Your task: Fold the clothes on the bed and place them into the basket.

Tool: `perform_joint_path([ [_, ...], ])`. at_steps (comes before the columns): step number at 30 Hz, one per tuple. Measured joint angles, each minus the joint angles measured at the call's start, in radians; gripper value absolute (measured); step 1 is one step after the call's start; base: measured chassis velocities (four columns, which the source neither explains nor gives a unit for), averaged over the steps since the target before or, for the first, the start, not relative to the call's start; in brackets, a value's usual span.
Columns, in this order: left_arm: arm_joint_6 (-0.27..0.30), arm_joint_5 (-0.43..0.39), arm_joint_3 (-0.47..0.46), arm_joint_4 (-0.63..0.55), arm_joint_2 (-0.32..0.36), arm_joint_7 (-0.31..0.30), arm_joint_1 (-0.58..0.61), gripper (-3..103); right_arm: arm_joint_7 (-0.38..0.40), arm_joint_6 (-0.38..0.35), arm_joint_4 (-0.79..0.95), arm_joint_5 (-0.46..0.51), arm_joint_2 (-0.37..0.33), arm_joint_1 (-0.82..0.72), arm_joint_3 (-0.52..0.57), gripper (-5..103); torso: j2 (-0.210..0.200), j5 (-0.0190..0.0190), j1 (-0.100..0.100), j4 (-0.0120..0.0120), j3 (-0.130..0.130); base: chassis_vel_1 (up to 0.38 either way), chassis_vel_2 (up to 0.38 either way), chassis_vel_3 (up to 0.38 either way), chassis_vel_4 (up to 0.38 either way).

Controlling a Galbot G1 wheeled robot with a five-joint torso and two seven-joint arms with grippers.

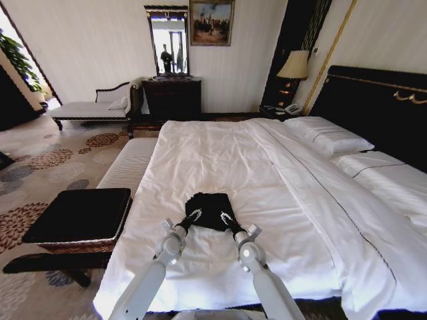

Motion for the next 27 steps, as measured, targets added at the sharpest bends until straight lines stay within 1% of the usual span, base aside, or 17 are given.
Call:
perform_joint_path([
  [1, -0.003, 0.004, 0.000, 0.001, -0.001, 0.000, 0.000, 72, 0.000, 0.000, 0.001, -0.001, 0.001, 0.000, -0.001, 73, 0.000, 0.0000, 0.000, 0.0000, 0.000, 0.000, 0.000, 0.000, 0.000],
  [2, -0.006, 0.006, -0.001, 0.001, -0.001, 0.000, 0.000, 61, 0.000, 0.000, 0.003, -0.002, 0.004, -0.001, -0.002, 61, 0.000, 0.0000, 0.000, 0.0000, 0.000, 0.000, 0.000, 0.000, 0.000],
  [4, -0.007, 0.006, -0.001, 0.001, 0.000, 0.000, 0.001, 61, -0.001, 0.000, 0.005, -0.003, 0.004, -0.001, -0.002, 61, 0.000, 0.0000, 0.000, 0.0000, 0.000, 0.000, 0.000, 0.000, 0.000],
  [6, -0.012, 0.012, -0.001, 0.000, -0.001, 0.001, 0.002, 50, -0.001, 0.001, 0.009, -0.004, 0.003, -0.002, -0.003, 51, 0.000, 0.0000, 0.000, 0.0000, 0.000, 0.000, 0.000, 0.000, 0.000],
  [7, -0.012, 0.012, -0.001, 0.000, -0.001, 0.001, 0.002, 50, -0.001, 0.001, 0.009, -0.004, 0.003, -0.002, -0.003, 51, 0.000, 0.0000, 0.000, 0.0000, 0.000, 0.000, 0.000, 0.000, 0.000],
  [11, -0.020, 0.023, 0.002, -0.003, -0.004, 0.009, 0.005, 28, -0.005, 0.003, 0.016, -0.015, 0.003, -0.005, -0.007, 29, 0.000, 0.0000, 0.000, 0.0000, 0.000, 0.000, 0.000, 0.000, 0.000],
  [13, -0.020, 0.024, 0.002, -0.003, -0.004, 0.009, 0.005, 28, -0.005, 0.004, 0.017, -0.017, 0.003, -0.006, -0.007, 29, 0.000, 0.0000, 0.000, 0.0000, 0.000, 0.000, 0.000, 0.000, 0.000],
  [15, -0.023, 0.031, 0.004, -0.004, -0.005, 0.010, 0.005, 18, -0.006, 0.004, 0.025, -0.020, 0.002, -0.010, -0.012, 18, 0.000, -0.0001, 0.000, 0.0000, 0.000, 0.000, 0.000, 0.000, 0.000],
  [16, -0.023, 0.031, 0.004, -0.004, -0.005, 0.010, 0.005, 18, -0.006, 0.004, 0.025, -0.020, 0.002, -0.010, -0.012, 18, 0.000, -0.0001, 0.000, 0.0000, 0.000, 0.000, 0.000, 0.000, 0.000],
  [17, -0.023, 0.033, 0.004, -0.006, -0.005, 0.009, 0.005, 14, -0.008, 0.004, 0.027, -0.021, 0.000, -0.011, -0.014, 13, 0.000, 0.0000, 0.000, 0.0000, 0.000, 0.000, 0.000, 0.000, 0.000],
  [18, -0.023, 0.033, 0.004, -0.008, -0.005, 0.009, 0.005, 12, -0.009, 0.004, 0.030, -0.023, -0.001, -0.012, -0.015, 9, 0.000, -0.0001, 0.000, 0.0000, 0.000, 0.000, 0.000, 0.000, 0.000],
  [20, -0.024, 0.035, 0.004, -0.015, 0.000, 0.007, 0.005, 12, -0.007, 0.005, 0.034, -0.033, -0.001, -0.010, -0.017, 8, 0.000, -0.0001, 0.000, 0.0000, 0.000, 0.000, 0.000, 0.000, 0.000],
  [27, -0.026, 0.051, 0.006, -0.055, 0.014, -0.002, 0.008, 12, -0.006, 0.022, 0.076, -0.084, 0.000, -0.014, -0.027, 8, 0.000, -0.0001, 0.000, 0.0001, 0.000, 0.000, 0.000, 0.000, 0.000],
])
